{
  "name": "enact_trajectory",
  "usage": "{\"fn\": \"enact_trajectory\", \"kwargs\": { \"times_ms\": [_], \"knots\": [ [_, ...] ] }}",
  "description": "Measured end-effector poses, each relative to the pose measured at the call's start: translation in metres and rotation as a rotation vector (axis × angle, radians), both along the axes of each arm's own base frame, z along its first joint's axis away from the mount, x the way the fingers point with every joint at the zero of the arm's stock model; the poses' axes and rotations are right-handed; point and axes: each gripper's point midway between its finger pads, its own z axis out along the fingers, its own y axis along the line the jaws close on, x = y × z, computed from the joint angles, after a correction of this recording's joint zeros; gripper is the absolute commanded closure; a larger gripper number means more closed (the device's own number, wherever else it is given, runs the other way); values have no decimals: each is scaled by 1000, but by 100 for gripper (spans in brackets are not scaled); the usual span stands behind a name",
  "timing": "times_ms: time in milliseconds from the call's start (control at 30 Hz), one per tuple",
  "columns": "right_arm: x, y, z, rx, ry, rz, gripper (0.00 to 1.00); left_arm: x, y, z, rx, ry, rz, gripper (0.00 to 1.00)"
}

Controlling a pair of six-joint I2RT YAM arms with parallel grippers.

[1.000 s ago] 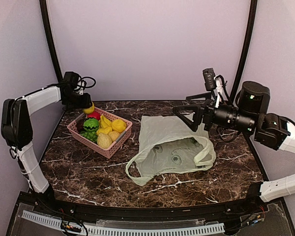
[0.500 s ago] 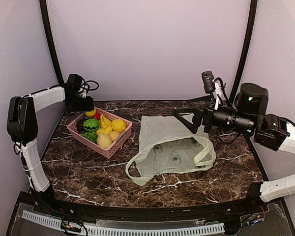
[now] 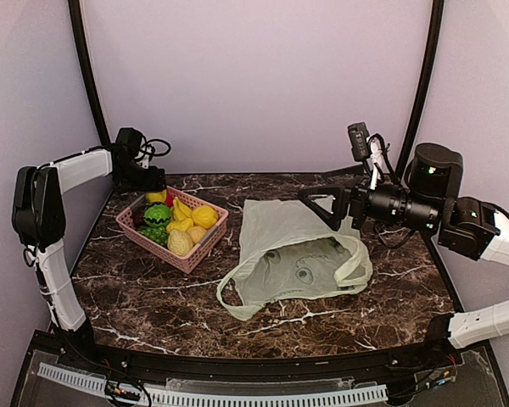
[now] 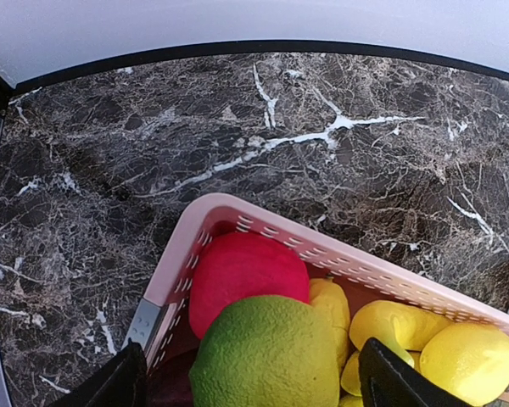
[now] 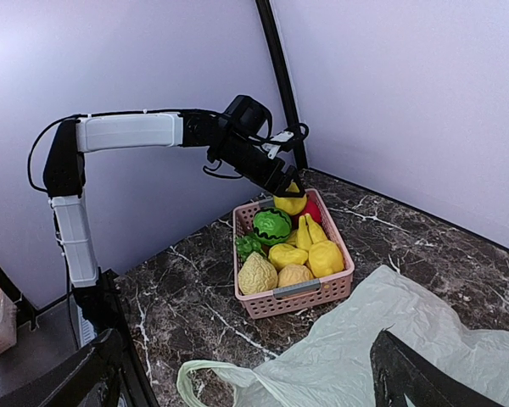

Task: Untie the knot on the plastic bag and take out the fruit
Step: Place the fake fruit in the bin.

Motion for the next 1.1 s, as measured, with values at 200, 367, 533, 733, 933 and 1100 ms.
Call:
{"fn": "enact_trajectory", "kwargs": {
  "times_ms": [200, 367, 533, 733, 933, 1100],
  "knots": [
    [0, 0, -1, 0, 5, 0, 1, 0, 0, 0, 0, 0, 1, 5],
    [0, 0, -4, -5, 11, -1, 1, 0, 0, 4, -1, -9, 0, 3],
    [0, 0, -4, -5, 11, -1, 1, -8, 0, 37, -15, -71, 1, 3],
    [0, 0, -7, -11, 15, -2, 1, -50, -3, 110, -95, -216, -5, 3],
    [5, -3, -22, -44, 34, -35, 1, -137, -63, 164, -209, -335, -169, 4],
    [7, -6, -37, -74, 63, -58, 1, -221, -148, 145, -339, -243, -425, 6]
  ]
}}
